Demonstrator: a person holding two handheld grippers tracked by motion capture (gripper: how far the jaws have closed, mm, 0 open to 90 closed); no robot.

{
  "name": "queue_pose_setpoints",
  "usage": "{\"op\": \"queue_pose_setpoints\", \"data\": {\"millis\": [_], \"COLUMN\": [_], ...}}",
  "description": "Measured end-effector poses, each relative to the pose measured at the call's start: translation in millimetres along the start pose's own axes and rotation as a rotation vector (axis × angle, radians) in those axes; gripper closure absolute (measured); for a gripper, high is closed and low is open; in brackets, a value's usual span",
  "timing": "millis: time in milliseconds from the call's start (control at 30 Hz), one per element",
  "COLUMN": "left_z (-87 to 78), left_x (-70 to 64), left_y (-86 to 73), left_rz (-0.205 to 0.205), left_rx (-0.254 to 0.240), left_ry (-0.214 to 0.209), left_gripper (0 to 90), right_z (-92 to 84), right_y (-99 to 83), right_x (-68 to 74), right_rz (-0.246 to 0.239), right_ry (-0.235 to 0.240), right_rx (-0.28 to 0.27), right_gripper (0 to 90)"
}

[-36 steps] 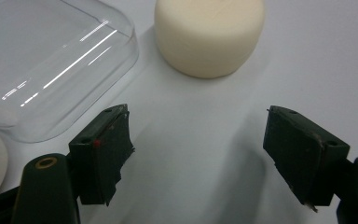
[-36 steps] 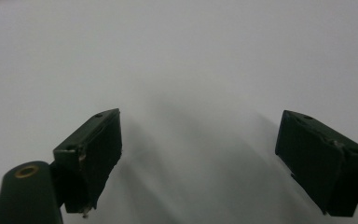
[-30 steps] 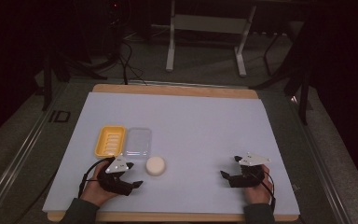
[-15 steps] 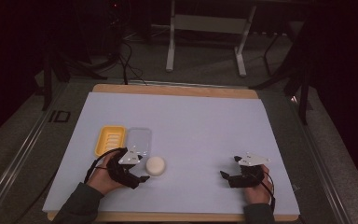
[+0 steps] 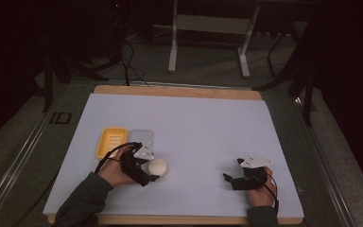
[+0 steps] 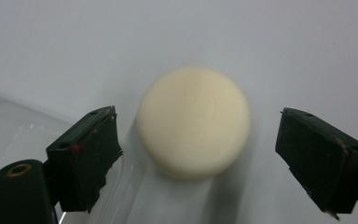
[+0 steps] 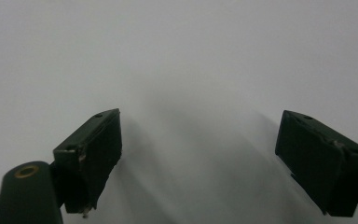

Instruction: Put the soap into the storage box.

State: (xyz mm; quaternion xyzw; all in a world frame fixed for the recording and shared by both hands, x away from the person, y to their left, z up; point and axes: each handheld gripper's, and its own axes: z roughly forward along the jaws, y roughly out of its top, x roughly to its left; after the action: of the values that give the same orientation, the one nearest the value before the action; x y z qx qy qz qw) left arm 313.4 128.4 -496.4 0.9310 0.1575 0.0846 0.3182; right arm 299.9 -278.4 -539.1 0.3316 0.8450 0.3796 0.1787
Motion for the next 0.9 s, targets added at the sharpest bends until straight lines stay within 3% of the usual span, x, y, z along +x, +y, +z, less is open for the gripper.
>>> {"op": "queue_pose_setpoints", "data": {"millis": [300, 400, 633, 900], "left_z": [16.8, 18.7, 29.9, 36.5], "left_x": [4.0, 4.3, 1.8, 8.4], "left_y": [7.6, 7.9, 14.2, 19.6], "left_rz": [0.028, 0.033, 0.086, 0.109], "left_rx": [0.084, 0.092, 0.167, 0.217], "left_ry": [-0.023, -0.023, -0.021, -0.067], "left_gripper": [14.1, 14.3, 15.3, 20.5], "right_z": [0.0, 0.0, 0.2, 0.4], "right_y": [0.0, 0.0, 0.1, 0.1], "right_x": [0.2, 0.2, 0.3, 0.3], "right_rz": [-0.001, -0.002, -0.002, -0.002], "right_ry": [0.001, 0.0, -0.002, -0.003], "right_rx": [0.0, 0.001, 0.002, 0.004], "right_gripper": [14.3, 14.3, 14.3, 14.3]}}
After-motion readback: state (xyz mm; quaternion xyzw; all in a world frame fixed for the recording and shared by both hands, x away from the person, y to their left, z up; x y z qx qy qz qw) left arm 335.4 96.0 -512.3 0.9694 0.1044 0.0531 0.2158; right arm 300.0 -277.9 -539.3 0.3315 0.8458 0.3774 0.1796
